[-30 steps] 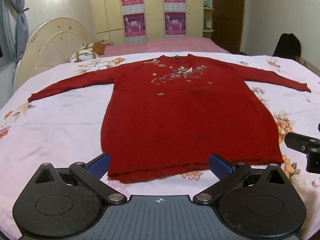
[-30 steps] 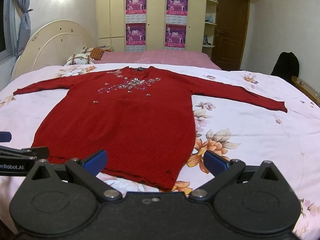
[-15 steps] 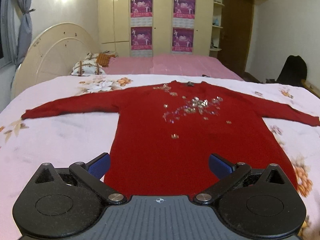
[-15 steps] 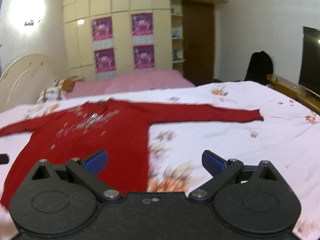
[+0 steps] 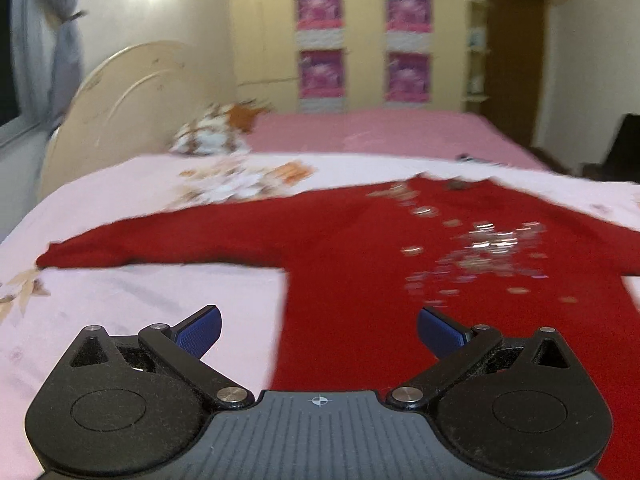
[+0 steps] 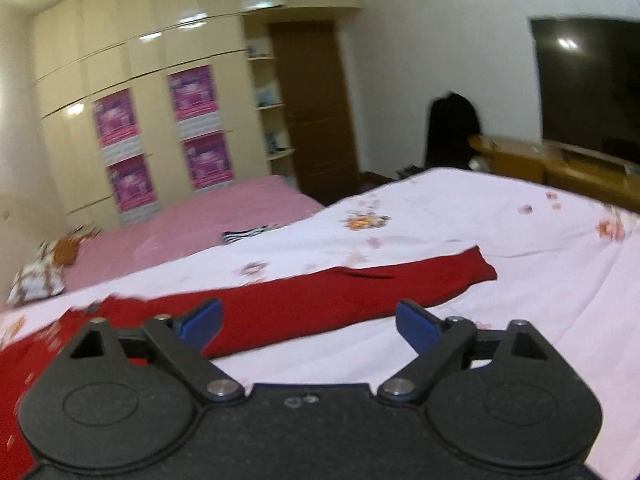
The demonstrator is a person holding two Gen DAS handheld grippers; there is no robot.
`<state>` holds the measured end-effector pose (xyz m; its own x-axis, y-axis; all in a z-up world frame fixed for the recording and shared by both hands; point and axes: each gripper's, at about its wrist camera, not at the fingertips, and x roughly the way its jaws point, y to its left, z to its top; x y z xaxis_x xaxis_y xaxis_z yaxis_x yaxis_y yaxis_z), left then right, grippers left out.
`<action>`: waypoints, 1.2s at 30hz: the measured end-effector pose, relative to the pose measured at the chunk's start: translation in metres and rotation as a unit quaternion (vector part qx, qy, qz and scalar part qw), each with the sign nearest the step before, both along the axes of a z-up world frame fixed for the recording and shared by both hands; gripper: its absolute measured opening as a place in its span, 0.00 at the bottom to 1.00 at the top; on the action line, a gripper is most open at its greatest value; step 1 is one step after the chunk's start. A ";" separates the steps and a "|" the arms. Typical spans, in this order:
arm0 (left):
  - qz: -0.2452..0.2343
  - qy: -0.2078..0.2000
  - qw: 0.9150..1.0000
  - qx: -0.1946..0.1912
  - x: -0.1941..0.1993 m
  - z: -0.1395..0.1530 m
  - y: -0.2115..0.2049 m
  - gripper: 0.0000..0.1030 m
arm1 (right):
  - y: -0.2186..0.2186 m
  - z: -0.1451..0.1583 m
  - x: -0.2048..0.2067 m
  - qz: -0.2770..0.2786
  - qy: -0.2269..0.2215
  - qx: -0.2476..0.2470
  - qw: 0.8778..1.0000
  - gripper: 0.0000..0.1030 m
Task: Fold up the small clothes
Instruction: 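Grasp the sleeve cuff with the right gripper and lift it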
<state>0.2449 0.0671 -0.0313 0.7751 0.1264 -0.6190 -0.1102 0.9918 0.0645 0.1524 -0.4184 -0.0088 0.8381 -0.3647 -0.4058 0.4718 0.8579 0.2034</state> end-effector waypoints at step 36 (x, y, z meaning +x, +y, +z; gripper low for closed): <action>0.031 0.021 0.995 -0.097 0.114 -0.044 0.088 1.00 | -0.043 -0.045 0.124 0.010 -0.001 0.042 0.999 0.06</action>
<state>0.3591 0.1547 -0.0754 0.7424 0.0479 -0.6682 -0.1719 0.9777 -0.1209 0.2768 -0.4617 -0.0535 0.8459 -0.3118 -0.4328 0.4538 0.8471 0.2767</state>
